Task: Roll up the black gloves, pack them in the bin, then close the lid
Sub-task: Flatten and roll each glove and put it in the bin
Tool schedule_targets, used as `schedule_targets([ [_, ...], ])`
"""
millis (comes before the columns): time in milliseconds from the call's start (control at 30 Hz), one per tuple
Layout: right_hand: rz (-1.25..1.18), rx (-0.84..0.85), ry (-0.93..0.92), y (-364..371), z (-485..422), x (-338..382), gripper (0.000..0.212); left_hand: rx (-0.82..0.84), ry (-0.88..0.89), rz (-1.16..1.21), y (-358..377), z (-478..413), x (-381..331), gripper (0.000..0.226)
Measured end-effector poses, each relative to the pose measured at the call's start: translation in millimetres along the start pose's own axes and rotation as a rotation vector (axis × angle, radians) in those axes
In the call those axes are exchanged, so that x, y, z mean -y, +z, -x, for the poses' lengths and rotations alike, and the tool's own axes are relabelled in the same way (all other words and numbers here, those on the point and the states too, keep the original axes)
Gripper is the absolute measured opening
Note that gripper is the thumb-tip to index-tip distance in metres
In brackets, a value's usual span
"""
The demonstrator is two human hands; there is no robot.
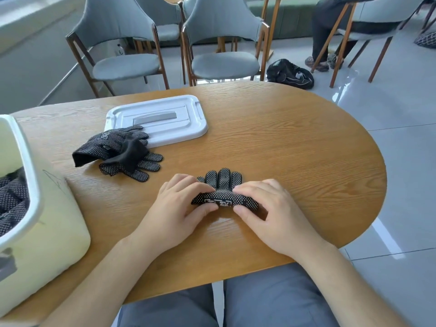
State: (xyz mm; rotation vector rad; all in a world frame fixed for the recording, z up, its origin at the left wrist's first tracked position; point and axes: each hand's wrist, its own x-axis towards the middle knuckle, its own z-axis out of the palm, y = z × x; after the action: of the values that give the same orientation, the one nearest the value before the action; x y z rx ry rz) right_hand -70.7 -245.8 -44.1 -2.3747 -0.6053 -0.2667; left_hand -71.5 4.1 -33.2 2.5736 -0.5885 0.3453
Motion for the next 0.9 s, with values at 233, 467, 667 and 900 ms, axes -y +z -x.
schedule_targets([
  [233, -0.19, 0.078, 0.169, -8, -13, 0, 0.033, 0.049, -0.067, 0.041, -6, -18, -1, 0.048],
  [467, -0.082, 0.098, 0.371, -12, -61, -5, 0.039, -0.006, -0.029, -0.095, 6, -48, 4, 0.055],
  [667, 0.113, 0.137, 0.589, -20, -62, 8, 0.051, -0.01, -0.06, -0.145, 16, -37, 7, 0.061],
  [900, -0.72, 0.376, 0.787, -29, -69, 29, 0.038, -0.035, -0.127, -0.081, 18, -31, 2, 0.057],
])
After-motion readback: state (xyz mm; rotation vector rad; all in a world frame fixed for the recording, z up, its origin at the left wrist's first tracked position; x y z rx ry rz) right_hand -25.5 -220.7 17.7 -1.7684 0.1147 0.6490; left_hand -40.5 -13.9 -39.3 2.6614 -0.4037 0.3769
